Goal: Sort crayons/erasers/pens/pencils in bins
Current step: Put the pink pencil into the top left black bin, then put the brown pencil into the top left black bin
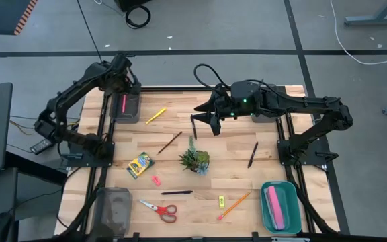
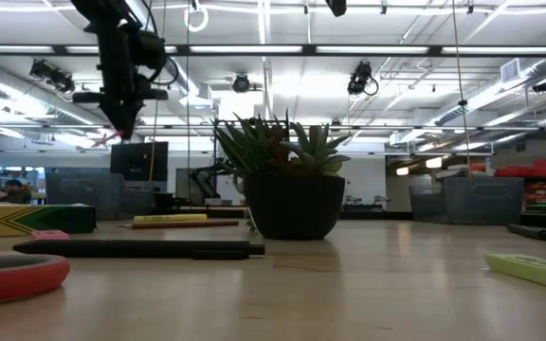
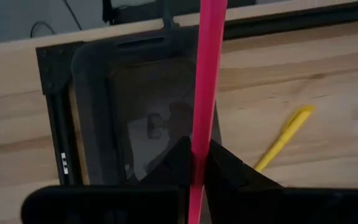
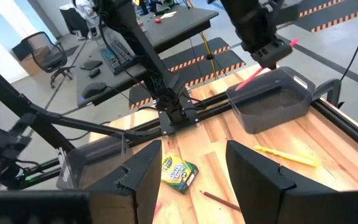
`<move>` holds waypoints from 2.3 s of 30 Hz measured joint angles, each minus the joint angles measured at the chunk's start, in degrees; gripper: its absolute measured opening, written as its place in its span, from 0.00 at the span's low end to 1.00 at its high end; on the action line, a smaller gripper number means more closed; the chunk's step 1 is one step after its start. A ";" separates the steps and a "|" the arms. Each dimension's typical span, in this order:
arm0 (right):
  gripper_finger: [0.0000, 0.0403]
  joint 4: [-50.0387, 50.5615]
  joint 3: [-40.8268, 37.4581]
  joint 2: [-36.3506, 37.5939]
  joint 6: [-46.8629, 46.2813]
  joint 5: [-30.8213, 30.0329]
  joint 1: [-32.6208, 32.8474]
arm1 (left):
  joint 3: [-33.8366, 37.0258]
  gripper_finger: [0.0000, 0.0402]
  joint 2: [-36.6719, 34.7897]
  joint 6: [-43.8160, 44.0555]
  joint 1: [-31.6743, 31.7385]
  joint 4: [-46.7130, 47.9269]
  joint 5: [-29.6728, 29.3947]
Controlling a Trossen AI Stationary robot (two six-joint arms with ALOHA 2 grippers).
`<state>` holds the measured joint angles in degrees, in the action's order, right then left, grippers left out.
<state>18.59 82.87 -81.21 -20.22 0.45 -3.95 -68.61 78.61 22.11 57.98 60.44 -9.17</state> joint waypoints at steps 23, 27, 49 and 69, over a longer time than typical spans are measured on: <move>0.46 0.19 0.00 0.02 -4.24 0.02 0.01 | 0.03 0.12 14.42 -10.53 1.07 -0.51 -1.90; 0.46 0.22 0.00 0.04 -4.06 0.02 0.00 | 0.03 0.16 14.42 -11.17 1.12 -0.73 -2.38; 0.46 0.61 0.00 0.04 -1.77 -2.16 -0.02 | -0.88 0.56 3.07 -15.93 -4.70 -2.95 13.13; 0.46 2.40 -0.02 2.84 1.55 -4.45 -0.20 | 12.32 0.45 1.28 1.15 -36.96 -13.84 17.28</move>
<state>20.99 82.85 -78.37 -18.68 -4.00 -4.14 -56.29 79.90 23.26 21.02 46.60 8.11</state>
